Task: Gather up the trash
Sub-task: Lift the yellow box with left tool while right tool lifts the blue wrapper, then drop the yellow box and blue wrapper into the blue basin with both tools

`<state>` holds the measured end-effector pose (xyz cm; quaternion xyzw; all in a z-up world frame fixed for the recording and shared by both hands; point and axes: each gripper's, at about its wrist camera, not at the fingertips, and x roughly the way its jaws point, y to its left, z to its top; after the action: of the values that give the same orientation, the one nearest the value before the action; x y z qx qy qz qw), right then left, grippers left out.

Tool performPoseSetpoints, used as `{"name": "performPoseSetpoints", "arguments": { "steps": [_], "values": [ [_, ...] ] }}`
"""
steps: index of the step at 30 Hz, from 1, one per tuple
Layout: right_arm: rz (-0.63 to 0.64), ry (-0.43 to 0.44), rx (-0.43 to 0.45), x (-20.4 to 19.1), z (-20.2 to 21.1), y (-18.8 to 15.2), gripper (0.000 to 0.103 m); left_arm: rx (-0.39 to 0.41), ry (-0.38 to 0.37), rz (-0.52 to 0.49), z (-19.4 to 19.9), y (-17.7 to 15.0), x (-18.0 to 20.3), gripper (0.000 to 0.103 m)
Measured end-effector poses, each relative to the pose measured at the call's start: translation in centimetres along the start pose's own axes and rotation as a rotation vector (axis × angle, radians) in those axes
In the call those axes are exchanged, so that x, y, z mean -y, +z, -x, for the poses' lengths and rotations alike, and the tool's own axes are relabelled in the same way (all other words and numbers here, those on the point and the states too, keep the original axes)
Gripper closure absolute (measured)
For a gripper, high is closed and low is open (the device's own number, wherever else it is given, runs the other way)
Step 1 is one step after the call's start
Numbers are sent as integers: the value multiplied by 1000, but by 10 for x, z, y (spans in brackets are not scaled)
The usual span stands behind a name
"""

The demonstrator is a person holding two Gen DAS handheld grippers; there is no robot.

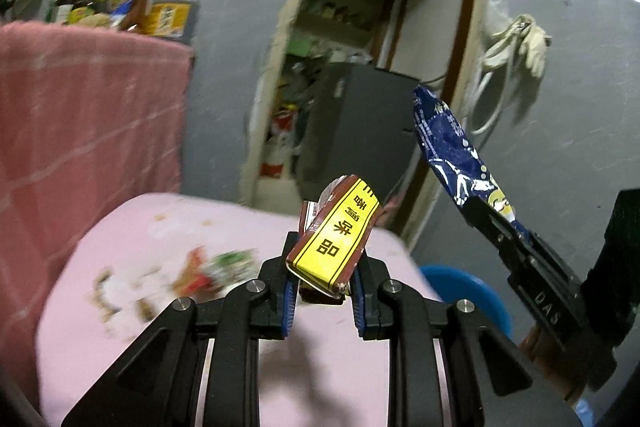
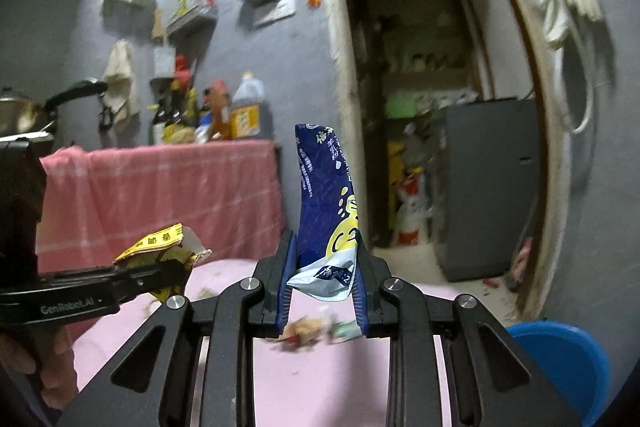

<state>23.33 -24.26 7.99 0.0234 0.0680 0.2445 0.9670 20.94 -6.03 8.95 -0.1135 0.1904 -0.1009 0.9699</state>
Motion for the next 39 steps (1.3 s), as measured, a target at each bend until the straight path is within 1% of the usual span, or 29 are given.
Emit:
{"name": "performPoseSetpoints", "arguments": {
  "steps": [4,7,10,14,18,23,27,32,34,36,38,39],
  "values": [
    [16,-93,53,25,19,6,80,29,-68,-16,-23,11,35,84],
    [20,-168,70,44,28,7,80,13,-109,-28,-40,16,55,84],
    [-7,-228,68,70,37,3,80,-8,-144,-63,-62,14,80,84],
    [-53,-284,50,105,48,-5,80,-33,-178,-117,-87,7,111,84],
    [-115,-320,33,134,52,-18,80,-56,-205,-119,-109,0,130,84],
    [-170,-356,-17,158,51,-37,80,-98,-206,-137,-138,-13,143,84],
    [-193,-389,-71,173,50,-49,80,-182,-188,-128,-162,-26,149,83],
    [-278,-424,-163,193,43,-67,77,-286,-159,-85,-189,-43,143,82],
    [-286,-427,-194,195,41,-72,77,-324,-149,-85,-198,-48,141,76],
    [-292,-428,-214,197,38,-73,76,-335,-154,-76,-200,-49,139,59],
    [-302,-429,-227,198,36,-75,74,-327,-173,-58,-199,-47,136,53],
    [-306,-430,-232,199,36,-76,72,-318,-175,-49,-198,-45,134,52]
  ]
}}
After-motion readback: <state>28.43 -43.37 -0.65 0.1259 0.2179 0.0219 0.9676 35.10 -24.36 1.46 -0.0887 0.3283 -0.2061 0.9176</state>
